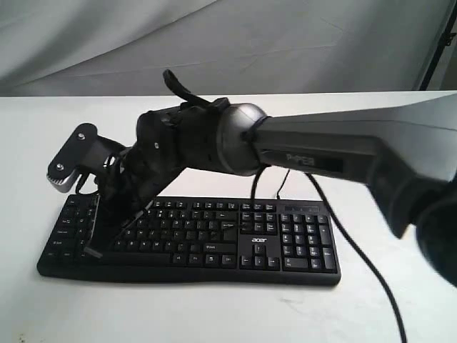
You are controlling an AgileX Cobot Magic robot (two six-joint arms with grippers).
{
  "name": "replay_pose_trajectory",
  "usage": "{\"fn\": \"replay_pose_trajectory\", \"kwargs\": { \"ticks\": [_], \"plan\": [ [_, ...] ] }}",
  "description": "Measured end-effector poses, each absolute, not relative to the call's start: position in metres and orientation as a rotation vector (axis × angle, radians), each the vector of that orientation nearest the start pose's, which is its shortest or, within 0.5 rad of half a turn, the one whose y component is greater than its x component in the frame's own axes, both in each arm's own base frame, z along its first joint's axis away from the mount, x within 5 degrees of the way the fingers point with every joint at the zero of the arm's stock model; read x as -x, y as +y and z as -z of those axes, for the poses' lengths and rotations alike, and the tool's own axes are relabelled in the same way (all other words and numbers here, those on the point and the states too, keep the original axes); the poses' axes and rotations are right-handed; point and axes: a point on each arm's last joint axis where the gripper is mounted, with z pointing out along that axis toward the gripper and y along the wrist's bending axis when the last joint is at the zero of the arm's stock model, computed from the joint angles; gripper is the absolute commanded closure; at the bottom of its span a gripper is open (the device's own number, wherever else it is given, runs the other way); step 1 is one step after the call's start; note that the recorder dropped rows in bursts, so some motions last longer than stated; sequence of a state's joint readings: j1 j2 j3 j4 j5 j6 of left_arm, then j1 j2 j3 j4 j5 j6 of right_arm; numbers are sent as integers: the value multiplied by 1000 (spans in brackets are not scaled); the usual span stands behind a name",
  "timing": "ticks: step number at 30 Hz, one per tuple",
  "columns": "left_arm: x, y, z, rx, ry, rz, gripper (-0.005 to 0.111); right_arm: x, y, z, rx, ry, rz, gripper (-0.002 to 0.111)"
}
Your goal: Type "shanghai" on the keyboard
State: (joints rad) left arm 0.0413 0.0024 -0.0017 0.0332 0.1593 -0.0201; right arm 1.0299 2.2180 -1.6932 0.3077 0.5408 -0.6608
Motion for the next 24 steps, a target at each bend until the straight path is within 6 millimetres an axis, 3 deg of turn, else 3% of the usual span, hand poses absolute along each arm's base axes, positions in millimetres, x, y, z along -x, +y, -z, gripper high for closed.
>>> {"fn": "replay_pose_trajectory", "kwargs": {
  "ticks": [4,8,18,24],
  "plan": [
    [-56,3,-199,28,1644,-46,107,-239,405,-166,1692,1953,-434,108],
    [-56,3,-199,28,1644,-46,107,-237,394,-154,1678,1990,-418,108],
    [-56,3,-199,28,1644,-46,107,-236,393,-150,1643,2005,-441,108],
    [-56,3,-199,28,1644,-46,107,-238,395,-135,1639,2026,-435,108]
  ]
}}
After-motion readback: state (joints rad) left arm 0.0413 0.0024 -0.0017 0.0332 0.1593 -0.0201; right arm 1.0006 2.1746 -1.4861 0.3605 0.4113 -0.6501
